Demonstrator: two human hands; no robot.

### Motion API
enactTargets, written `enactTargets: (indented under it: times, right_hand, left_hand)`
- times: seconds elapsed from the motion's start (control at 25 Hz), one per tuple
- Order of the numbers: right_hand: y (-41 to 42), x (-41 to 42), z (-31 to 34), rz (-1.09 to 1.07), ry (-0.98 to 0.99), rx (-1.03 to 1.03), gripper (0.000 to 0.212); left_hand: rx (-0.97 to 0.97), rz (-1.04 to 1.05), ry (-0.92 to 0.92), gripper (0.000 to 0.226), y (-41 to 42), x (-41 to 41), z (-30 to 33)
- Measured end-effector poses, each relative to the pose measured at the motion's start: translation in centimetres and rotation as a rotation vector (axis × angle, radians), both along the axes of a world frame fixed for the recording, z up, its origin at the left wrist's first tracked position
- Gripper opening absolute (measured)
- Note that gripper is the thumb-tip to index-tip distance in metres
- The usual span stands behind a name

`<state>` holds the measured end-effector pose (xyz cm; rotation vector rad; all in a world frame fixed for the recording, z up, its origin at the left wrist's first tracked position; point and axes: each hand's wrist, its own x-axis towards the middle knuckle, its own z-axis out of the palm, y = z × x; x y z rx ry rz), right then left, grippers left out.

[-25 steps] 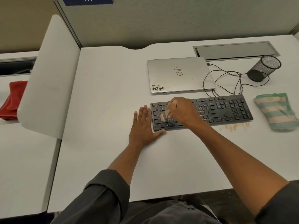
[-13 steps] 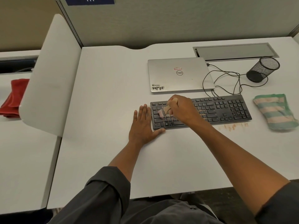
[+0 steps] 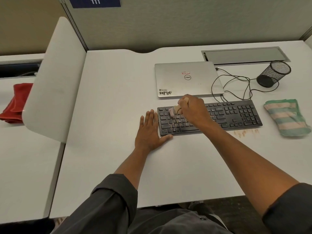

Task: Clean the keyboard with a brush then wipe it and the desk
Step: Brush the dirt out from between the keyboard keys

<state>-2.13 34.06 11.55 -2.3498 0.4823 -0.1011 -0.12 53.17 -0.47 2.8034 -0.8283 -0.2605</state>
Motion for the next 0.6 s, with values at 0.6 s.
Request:
enactTargets:
  times: [0.6]
  right_hand:
    - [0.0,3.0,1.6,0.041,0.094,-0.164,0.028]
  left_hand:
    - [-0.023,0.003,-0.006,0.121,0.0,0.0,-0.1]
